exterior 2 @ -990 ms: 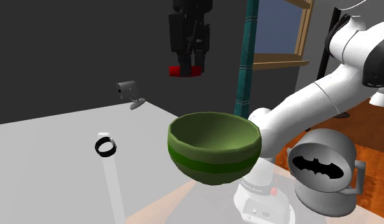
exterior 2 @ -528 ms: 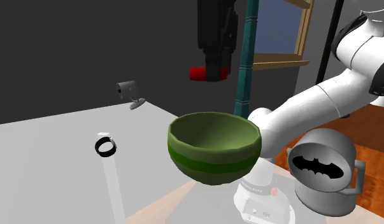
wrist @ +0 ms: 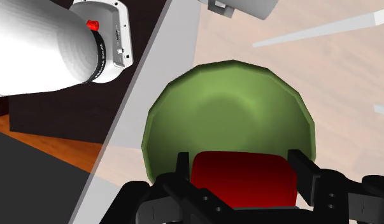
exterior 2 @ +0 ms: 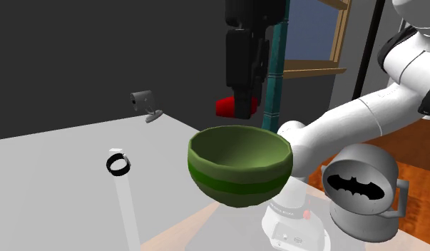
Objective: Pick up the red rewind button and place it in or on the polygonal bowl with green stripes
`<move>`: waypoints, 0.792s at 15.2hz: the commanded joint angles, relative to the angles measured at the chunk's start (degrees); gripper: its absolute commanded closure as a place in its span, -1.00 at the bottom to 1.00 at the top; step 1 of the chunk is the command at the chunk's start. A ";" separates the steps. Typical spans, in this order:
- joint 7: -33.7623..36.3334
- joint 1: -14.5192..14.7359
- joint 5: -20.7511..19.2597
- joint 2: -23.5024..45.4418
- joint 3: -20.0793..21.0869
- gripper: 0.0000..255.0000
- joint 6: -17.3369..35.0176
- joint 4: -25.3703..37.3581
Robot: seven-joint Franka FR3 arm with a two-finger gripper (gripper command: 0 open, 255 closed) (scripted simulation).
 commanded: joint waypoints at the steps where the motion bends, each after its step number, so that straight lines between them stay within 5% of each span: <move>1: -0.22 0.39 0.49 -1.16 0.33 1.00 1.07 -2.18; 12: -0.93 1.36 1.91 -4.02 1.58 1.00 4.24 -8.10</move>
